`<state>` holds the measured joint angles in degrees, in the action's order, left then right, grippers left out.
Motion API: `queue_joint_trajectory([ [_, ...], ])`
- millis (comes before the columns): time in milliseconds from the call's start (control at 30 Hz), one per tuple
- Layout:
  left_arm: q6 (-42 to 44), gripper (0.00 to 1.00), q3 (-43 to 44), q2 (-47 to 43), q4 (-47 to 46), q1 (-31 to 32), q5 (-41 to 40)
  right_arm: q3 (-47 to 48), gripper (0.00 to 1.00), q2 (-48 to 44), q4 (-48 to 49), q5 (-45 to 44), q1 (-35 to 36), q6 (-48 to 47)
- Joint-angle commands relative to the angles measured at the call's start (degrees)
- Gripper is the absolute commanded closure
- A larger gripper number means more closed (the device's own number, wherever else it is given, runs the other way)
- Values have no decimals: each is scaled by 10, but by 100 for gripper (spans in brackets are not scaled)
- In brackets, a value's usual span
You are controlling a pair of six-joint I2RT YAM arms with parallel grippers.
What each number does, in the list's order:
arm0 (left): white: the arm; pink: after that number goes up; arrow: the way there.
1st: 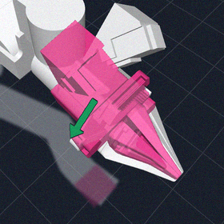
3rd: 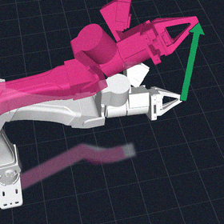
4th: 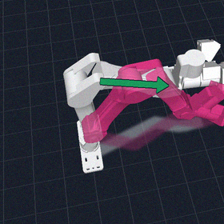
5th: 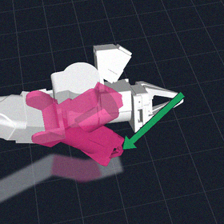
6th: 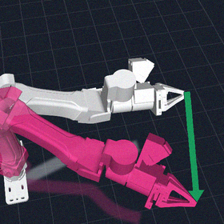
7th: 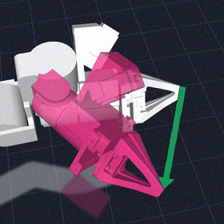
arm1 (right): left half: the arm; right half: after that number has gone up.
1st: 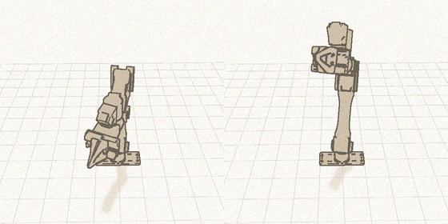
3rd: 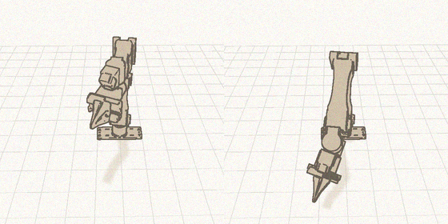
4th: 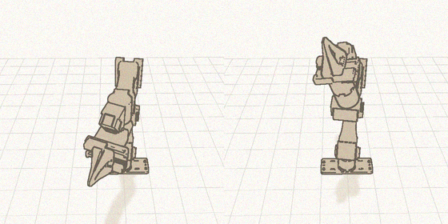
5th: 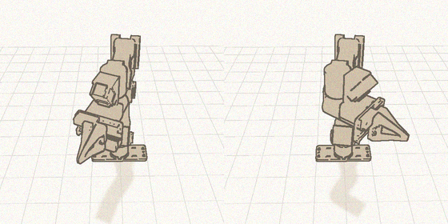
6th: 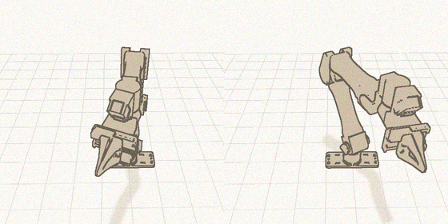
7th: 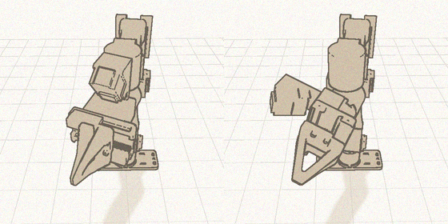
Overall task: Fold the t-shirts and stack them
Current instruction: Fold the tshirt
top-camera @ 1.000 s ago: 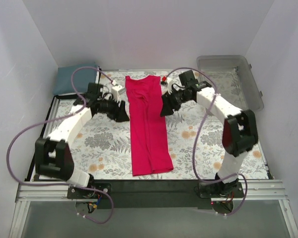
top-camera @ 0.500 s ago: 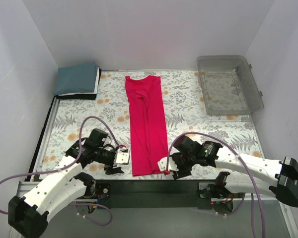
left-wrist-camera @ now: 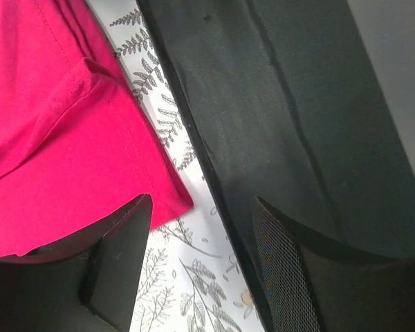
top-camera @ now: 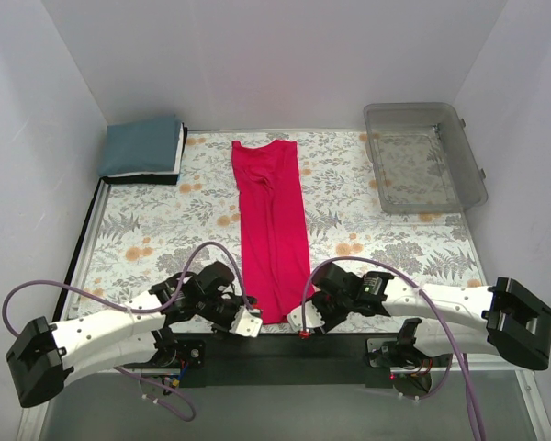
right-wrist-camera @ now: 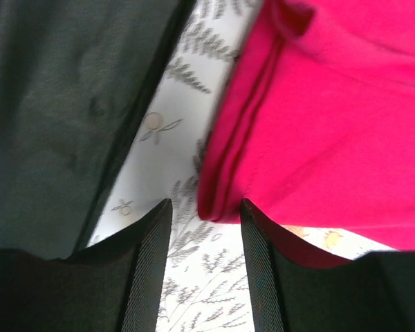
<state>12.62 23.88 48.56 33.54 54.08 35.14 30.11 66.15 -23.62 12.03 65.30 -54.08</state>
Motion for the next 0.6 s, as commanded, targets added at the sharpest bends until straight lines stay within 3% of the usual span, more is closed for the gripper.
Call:
queue_joint_trajectory([
  [0, -40, 42, -13, 26, -89, 30, -56, -20, 49, 5, 38, -17, 4, -21],
  [133, -50, 46, -18, 75, -124, 39, -90, -16, 54, 21, 48, -21, 4, -10],
  [333, -30, 58, -35, 106, -137, 44, -118, -20, 76, 30, 49, -29, 4, 2],
  [500, -23, 82, -53, 112, -140, 45, -136, -18, 97, 35, 50, -43, 16, 13],
  [567, -35, 88, -48, 109, -133, 45, -139, -6, 99, 36, 33, -39, 20, 22],
])
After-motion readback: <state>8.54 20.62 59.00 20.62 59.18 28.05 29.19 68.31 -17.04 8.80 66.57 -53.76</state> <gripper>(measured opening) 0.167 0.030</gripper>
